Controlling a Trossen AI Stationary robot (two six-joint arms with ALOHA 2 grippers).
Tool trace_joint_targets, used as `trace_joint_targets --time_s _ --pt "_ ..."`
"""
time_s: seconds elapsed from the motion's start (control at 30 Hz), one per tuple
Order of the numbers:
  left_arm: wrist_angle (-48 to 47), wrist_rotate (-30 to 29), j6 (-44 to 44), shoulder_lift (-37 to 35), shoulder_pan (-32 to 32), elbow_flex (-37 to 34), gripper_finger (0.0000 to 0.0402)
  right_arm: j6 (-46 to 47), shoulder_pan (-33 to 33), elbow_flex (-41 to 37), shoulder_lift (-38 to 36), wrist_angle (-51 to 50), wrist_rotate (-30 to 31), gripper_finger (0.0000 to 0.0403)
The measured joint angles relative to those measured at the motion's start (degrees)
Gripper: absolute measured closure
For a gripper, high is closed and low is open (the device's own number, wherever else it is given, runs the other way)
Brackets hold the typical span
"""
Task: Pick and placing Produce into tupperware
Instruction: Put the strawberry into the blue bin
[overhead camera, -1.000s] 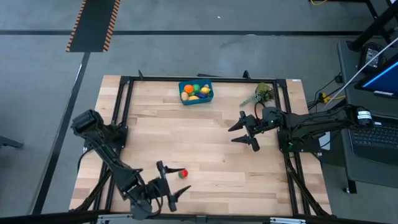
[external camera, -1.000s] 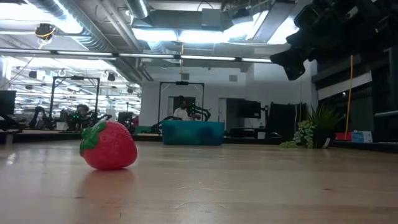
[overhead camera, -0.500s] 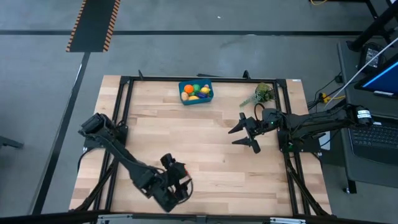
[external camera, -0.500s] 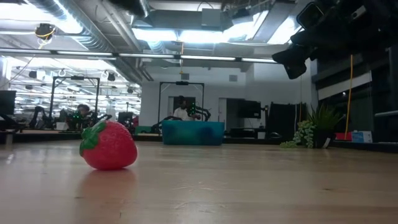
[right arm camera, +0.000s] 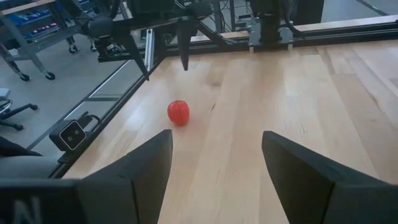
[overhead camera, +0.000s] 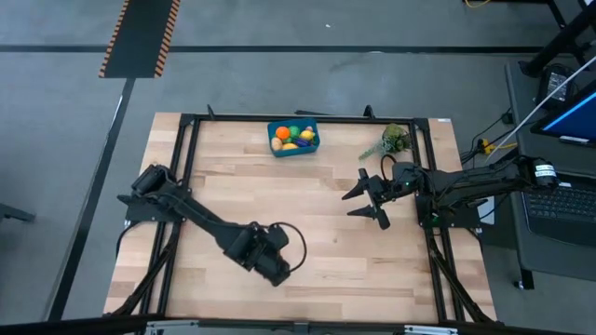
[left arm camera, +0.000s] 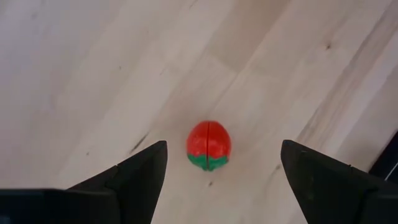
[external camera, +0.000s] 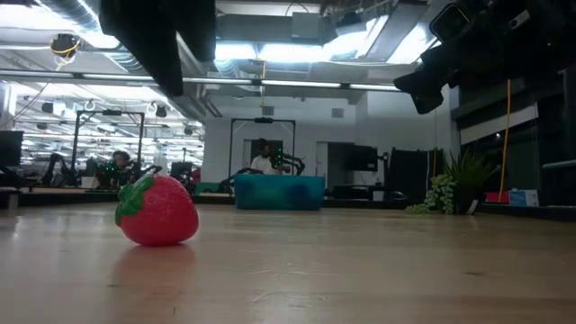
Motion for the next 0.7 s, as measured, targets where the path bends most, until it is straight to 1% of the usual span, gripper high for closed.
trace_joint_targets --time_s 0.3,0.5,0.63,0.7 --pt "-0.1 6.8 -1.6 0.0 3.2 0.0 0.0096 0.0 0.0 0.0 0.0 -1.2 0.0 0.0153" --pt "-1.7 7.9 -2.1 0.0 2.8 -0.3 0.0096 -1.1 0.0 0.0 0.0 -1.3 0.0 0.0153" --pt "-1.4 8.0 -1.1 0.0 2.3 -2.5 0.0097 -1.4 0.0 0.0 0.0 -1.3 0.0 0.0153" --pt "0.3 9.6 -1.2 0.0 2.3 -4.2 0.0097 -1.4 0.0 0.0 0.0 -1.3 0.0 0.0153"
